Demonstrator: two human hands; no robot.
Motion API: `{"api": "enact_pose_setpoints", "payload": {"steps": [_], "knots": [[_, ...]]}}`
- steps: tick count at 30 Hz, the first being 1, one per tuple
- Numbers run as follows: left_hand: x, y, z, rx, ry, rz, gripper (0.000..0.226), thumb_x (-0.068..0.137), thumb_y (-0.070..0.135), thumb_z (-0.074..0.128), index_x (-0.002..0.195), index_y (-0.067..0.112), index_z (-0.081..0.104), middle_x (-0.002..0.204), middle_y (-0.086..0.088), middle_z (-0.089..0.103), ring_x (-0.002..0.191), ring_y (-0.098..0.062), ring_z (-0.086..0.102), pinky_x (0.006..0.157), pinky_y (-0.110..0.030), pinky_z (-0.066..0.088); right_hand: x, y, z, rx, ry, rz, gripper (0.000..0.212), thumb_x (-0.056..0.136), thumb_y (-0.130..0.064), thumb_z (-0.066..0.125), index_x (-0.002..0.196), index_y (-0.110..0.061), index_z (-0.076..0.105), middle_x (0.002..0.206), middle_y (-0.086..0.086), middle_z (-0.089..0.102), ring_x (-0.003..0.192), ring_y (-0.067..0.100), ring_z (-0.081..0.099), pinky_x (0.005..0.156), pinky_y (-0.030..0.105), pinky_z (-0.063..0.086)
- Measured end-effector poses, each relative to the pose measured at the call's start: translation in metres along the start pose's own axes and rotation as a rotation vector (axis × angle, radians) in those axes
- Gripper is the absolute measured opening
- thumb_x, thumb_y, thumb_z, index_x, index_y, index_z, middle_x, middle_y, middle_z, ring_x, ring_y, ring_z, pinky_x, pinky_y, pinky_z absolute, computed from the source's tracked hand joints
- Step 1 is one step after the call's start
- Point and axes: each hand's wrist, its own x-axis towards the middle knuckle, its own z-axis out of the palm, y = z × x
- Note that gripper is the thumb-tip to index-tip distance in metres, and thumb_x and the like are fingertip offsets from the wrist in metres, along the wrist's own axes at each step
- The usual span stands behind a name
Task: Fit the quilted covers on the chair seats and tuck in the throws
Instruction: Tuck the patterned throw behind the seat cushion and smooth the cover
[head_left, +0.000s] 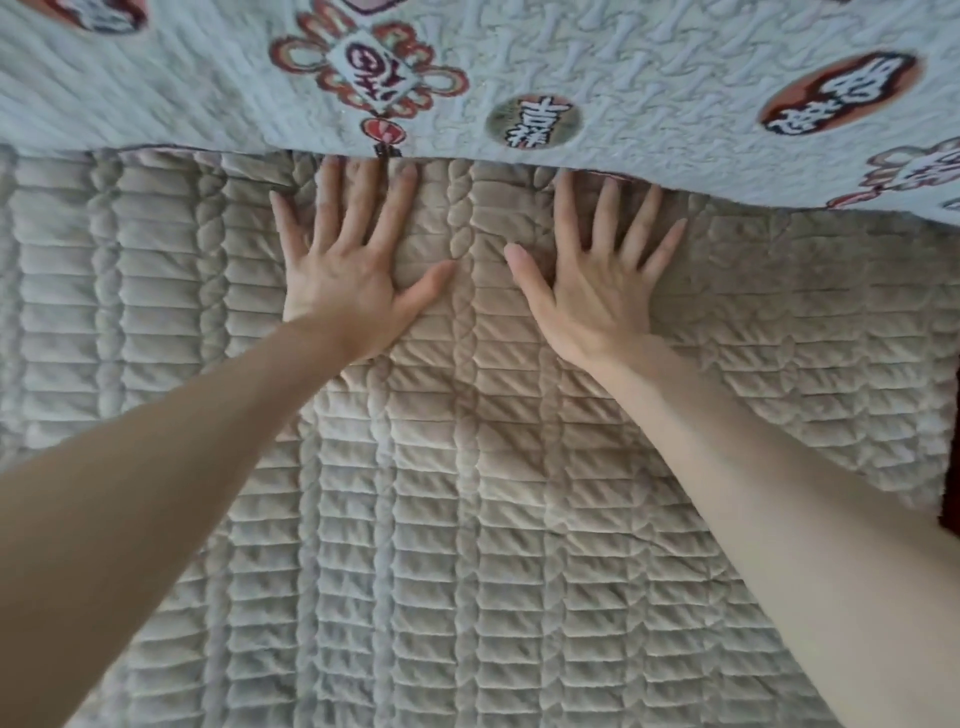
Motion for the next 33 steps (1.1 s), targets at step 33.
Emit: {"api": "enact_pose_setpoints", "payload": {"steps": [33], "knots": [[0.022,-0.024,-0.002,0.002,-0.040,-0.087,0.083,0.091,0.071,0.012,0.155,0.019,0.004,0.162,-0.008,0.002,0.148,-0.033,-0.006,0.115,-0.056,-0.014,0.028,-0.026,-0.008,0.059,-0.013,-0.296,0.079,0.092,-0.069,0.020,0.155,-0.026,0.002,0.163,-0.006,0.005,0.150,0.022,-0.002,0.118,0.043,-0.005]]}}
